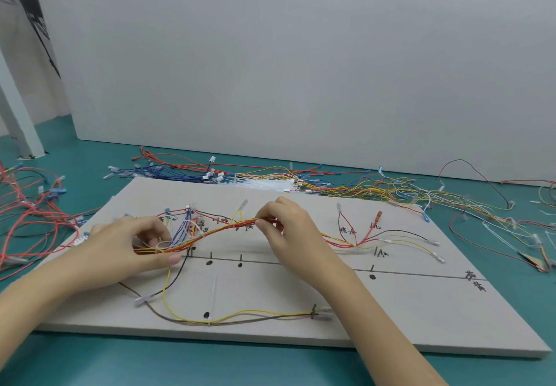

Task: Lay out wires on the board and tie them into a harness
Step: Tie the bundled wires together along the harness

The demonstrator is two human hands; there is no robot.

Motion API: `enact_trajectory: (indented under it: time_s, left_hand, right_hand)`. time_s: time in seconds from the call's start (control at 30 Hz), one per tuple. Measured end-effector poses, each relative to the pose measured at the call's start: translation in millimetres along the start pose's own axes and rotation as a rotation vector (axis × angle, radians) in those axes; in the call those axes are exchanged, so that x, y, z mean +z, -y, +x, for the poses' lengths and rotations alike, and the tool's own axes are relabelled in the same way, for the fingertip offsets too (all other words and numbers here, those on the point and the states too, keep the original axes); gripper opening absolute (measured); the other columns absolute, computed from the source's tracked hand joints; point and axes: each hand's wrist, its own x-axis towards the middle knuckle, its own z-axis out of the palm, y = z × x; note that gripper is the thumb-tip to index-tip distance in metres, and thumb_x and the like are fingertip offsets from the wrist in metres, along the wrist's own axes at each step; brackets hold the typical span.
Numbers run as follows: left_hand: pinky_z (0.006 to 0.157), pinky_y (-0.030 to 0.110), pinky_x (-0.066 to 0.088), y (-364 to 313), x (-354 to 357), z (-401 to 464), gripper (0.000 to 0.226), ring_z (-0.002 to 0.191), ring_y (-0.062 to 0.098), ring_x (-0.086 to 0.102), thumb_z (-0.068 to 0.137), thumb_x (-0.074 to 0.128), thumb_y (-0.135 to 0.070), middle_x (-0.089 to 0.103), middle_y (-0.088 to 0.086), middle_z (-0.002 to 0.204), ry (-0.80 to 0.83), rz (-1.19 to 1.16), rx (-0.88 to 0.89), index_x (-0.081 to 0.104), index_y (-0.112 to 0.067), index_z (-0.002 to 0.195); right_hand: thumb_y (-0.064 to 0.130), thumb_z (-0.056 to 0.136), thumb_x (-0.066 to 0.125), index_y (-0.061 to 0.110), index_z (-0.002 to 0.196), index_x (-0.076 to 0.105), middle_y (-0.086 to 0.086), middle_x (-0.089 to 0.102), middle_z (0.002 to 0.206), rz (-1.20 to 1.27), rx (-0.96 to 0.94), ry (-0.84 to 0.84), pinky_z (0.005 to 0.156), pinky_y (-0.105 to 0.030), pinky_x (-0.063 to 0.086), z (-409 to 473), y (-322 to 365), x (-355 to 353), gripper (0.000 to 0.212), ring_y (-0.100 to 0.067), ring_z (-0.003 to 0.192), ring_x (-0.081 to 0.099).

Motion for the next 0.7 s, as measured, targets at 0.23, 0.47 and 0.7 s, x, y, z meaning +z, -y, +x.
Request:
enact_trajectory:
  time_s: [0.23,0.47,0.7]
  left_hand:
    - [0.075,0.025,0.049,19,-3,4,0.021,0.075,0.007,0.064,0.067,0.083,-0.027,0.072,-0.009,0.084,0.066,-0.177,0.083,0.072,-0.041,0.079]
    - [0.083,0.027,0.043,28,8,0,0.026,0.088,-0.001,0.060,0.073,0.082,-0.022,0.067,-0.019,0.089,-0.061,-0.154,0.089,0.069,-0.041,0.085]
    - [0.061,0.007,0.040,9,-16,6,0.007,0.063,-0.003,0.053,0.080,0.068,-0.030,0.063,-0.013,0.075,-0.290,-0.323,0.157,0.066,-0.033,0.085]
  right_hand:
    - [0.015,0.095,0.056,0.012,0.094,0.065,0.006,0.049,0.084,-0.005,0.019,0.022,0.073,-0.019,0.033,-4,-3,3,0.009,-0.011,0.081,0.044]
    - [0.013,0.096,0.056,0.008,0.097,0.066,0.001,0.053,0.086,-0.018,0.039,0.062,0.074,-0.021,0.032,-3,-5,1,0.011,-0.015,0.083,0.045]
    - [0.016,0.096,0.056,0.011,0.098,0.066,0.004,0.055,0.085,0.061,0.019,0.043,0.074,-0.024,0.035,-3,0,3,0.011,-0.015,0.084,0.047]
